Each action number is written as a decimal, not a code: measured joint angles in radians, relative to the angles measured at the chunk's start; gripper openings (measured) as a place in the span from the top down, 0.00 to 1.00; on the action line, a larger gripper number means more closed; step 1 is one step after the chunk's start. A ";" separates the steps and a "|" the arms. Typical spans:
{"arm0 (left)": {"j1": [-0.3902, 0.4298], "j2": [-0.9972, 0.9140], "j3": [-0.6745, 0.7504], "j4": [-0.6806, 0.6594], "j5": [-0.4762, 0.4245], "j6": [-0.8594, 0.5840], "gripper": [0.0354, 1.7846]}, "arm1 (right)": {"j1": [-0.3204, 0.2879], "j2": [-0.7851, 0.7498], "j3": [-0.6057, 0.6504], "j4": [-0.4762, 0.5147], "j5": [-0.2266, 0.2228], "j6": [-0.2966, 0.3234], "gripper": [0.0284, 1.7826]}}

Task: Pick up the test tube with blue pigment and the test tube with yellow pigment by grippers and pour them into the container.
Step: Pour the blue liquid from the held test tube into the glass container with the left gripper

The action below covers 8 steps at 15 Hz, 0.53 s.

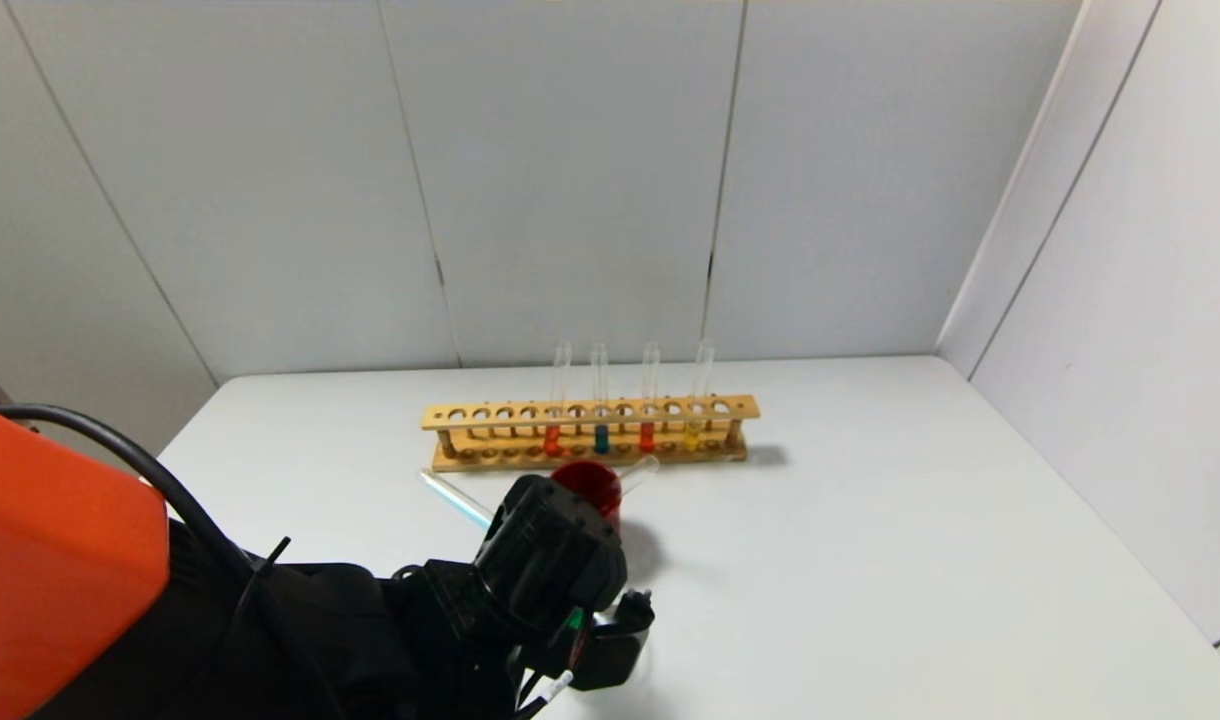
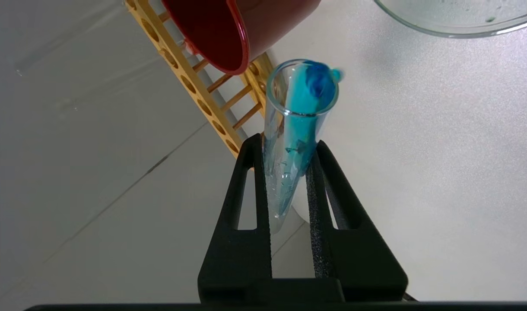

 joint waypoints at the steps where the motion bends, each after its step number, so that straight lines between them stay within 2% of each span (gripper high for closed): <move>1: -0.004 0.001 0.000 0.000 0.001 0.002 0.85 | 0.000 0.000 0.000 0.000 0.000 0.000 0.02; 8: -0.014 0.014 -0.008 -0.001 0.003 0.052 0.85 | 0.000 0.000 0.000 0.000 0.000 0.000 0.02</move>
